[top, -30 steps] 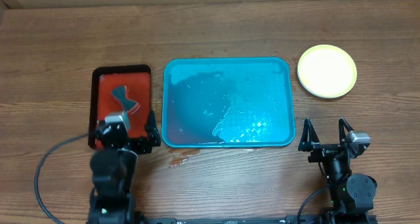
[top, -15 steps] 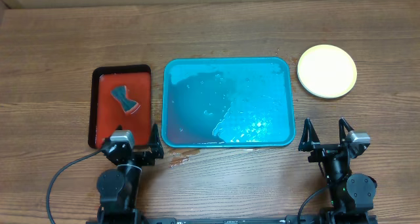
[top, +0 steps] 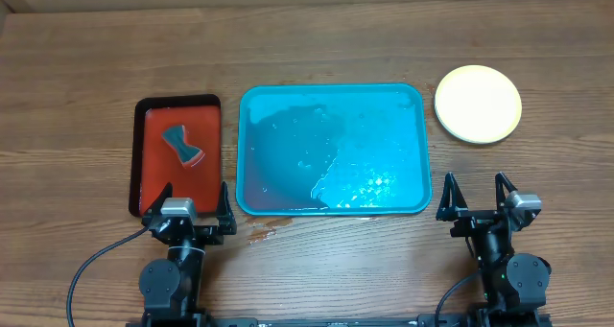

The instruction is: Clean dirty plates on tray and stack at the side

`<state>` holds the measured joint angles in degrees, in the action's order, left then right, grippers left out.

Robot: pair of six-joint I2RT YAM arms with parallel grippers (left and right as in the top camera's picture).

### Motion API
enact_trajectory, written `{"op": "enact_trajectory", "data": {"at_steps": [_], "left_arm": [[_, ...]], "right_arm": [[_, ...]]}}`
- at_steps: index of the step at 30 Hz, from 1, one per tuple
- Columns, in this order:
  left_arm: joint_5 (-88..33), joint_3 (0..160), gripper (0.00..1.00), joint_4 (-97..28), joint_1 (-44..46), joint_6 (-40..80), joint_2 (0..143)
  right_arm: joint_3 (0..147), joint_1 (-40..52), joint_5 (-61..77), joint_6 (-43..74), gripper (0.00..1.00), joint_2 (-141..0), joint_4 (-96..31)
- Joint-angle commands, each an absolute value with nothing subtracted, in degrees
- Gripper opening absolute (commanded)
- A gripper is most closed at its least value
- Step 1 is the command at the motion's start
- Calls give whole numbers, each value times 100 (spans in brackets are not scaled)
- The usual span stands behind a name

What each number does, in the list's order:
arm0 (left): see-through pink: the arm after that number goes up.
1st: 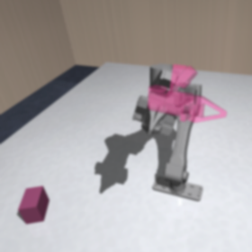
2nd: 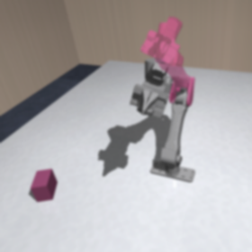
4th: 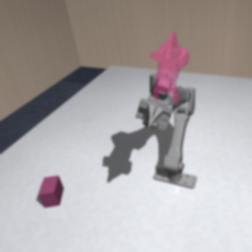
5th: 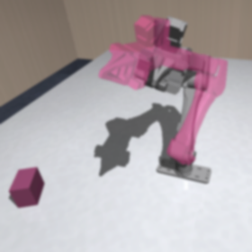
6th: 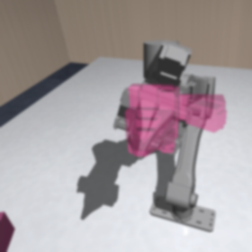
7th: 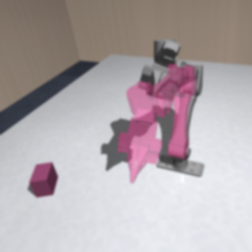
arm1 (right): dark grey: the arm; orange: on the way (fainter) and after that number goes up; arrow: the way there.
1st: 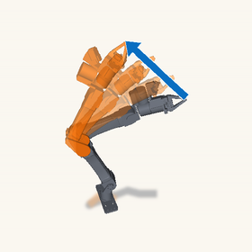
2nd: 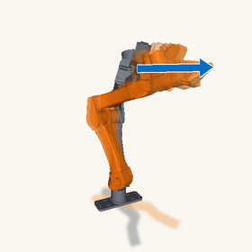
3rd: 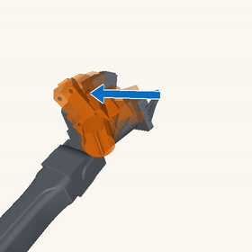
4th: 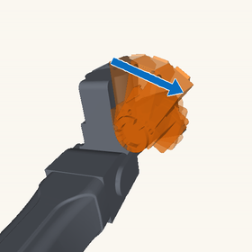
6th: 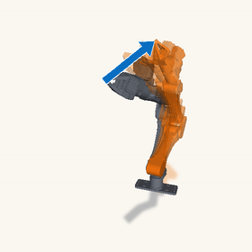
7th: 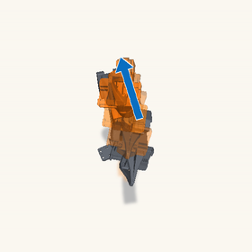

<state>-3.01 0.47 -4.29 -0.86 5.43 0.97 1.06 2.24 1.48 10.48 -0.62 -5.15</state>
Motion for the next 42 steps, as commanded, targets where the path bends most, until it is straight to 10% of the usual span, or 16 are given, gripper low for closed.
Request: {"op": "enact_trajectory", "data": {"at_steps": [1,42], "left_arm": [[-220,27,100,-454,-27,97,19],[38,27,100,-445,-30,169,25]], "right_arm": [[45,217,113,1028,100,-16,-480],[45,217,110,1028,100,-16,-480]]}}
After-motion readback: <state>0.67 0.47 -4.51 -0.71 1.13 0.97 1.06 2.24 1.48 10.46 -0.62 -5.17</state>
